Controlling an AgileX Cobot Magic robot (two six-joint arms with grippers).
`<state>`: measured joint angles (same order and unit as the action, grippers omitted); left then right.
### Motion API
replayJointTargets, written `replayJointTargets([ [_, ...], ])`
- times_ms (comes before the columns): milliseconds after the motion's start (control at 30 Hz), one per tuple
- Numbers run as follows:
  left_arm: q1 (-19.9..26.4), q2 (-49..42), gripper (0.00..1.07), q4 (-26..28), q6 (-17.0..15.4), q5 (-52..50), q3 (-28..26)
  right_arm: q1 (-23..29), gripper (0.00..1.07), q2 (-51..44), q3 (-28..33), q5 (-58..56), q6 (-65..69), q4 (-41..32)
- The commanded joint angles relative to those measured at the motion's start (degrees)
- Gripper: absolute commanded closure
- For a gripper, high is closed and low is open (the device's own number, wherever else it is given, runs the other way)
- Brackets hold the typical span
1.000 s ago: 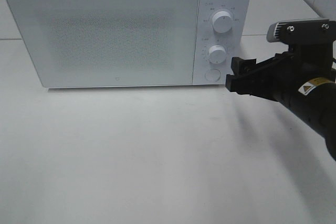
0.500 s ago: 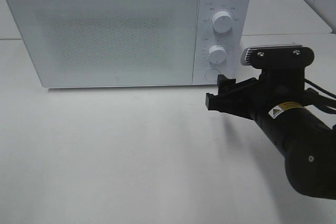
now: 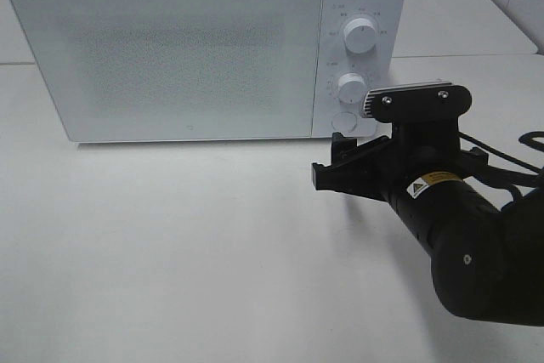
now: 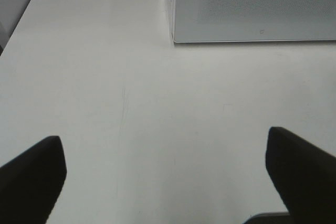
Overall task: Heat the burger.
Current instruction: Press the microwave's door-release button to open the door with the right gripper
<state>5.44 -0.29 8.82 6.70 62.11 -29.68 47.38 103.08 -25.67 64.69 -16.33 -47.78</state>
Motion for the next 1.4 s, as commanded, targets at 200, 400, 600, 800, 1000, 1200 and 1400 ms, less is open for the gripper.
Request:
replayJointTargets([
  [200, 0.2, -0.9, 0.08, 0.1, -0.4, -0.6, 0.1, 0.2, 0.31, -0.2, -0.6, 0.0, 5.2, 0.1],
  [400, 0.2, -0.9, 0.08, 0.1, -0.4, -0.6, 0.1, 0.2, 0.32, -0.2, -0.6, 0.1, 15.3, 0.1],
  [600, 0.2, -0.9, 0.08, 0.1, -0.4, -0.6, 0.1, 0.2, 0.36, -0.2, -0.6, -0.1, 29.9, 0.3],
  [800, 0.2, -0.9, 0.08, 0.1, -0.4, -0.6, 0.1, 0.2, 0.44, -0.2, -0.6, -0.7, 48.9, 0.6],
  [1000, 0.2, -0.9, 0.08, 0.1, -0.4, -0.6, 0.1, 0.2, 0.60, -0.2, -0.6, -1.1, 69.2, 0.7],
  [1200, 0.2, -0.9, 0.08, 0.1, -0.4, -0.6, 0.1, 0.2, 0.84, -0.2, -0.6, -1.1, 85.9, 0.6],
  [1400, 0.2, -0.9, 0.08, 0.1, -0.4, -0.6, 0.1, 0.1, 1.03, -0.2, -0.6, -1.6, 92.4, 0.2],
])
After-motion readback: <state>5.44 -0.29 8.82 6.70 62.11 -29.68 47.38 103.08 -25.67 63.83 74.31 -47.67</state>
